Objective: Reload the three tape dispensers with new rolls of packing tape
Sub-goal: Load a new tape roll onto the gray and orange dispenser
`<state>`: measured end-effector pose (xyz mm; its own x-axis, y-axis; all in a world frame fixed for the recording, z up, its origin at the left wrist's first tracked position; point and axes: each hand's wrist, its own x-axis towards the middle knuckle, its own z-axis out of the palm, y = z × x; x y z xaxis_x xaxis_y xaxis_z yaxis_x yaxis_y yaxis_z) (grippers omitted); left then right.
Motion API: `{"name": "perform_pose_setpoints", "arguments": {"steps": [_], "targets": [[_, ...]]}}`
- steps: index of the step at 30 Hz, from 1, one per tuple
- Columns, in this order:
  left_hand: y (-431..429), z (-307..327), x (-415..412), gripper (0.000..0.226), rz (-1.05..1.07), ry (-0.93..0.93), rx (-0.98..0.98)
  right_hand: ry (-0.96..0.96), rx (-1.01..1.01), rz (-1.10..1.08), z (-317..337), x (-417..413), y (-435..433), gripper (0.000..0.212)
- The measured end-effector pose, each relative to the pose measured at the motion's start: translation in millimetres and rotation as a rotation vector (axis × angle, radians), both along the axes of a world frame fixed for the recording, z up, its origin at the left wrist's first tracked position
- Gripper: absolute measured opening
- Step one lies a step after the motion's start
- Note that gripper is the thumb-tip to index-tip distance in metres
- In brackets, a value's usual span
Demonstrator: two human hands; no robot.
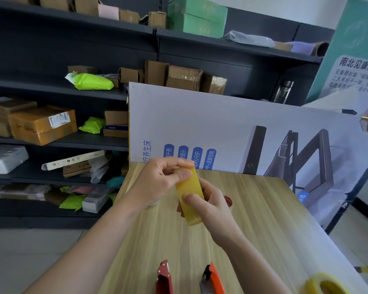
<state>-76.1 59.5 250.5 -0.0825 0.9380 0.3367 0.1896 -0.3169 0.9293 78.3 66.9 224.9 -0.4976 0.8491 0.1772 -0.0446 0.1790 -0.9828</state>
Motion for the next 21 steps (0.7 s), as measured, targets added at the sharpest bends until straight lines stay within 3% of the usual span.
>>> {"name": "perform_pose_setpoints", "arguments": {"steps": [6, 9, 12, 16, 19, 21], "targets": [[15.5, 5.8, 8.9, 0.006, 0.101, 0.017, -0.053, -0.04, 0.001, 0.015, 1.2, 9.2, 6.4, 0.03], [23.0, 6.4, 15.4, 0.007, 0.162, 0.218, -0.055, -0.058, -0.001, 0.017, 0.5, 14.1, 7.9, 0.029], [25.5, 3.8, 26.2, 0.011, 0.246, 0.438, 0.089, -0.051, 0.018, -0.01, 1.3, 20.9, 12.6, 0.028], [25.4, 0.2, 37.6, 0.015, 0.4, 0.571, 0.306, -0.018, 0.028, -0.09, 3.2, 30.8, 19.9, 0.016], [26.9, -2.4, 39.9, 0.015, 0.443, 0.546, 0.324, -0.036, 0.039, -0.192, 3.1, 38.0, 23.8, 0.024], [28.5, 0.3, 42.3, 0.017, 0.388, 0.377, 0.203, -0.043, 0.027, -0.227, 2.8, 42.7, 27.9, 0.037]]}}
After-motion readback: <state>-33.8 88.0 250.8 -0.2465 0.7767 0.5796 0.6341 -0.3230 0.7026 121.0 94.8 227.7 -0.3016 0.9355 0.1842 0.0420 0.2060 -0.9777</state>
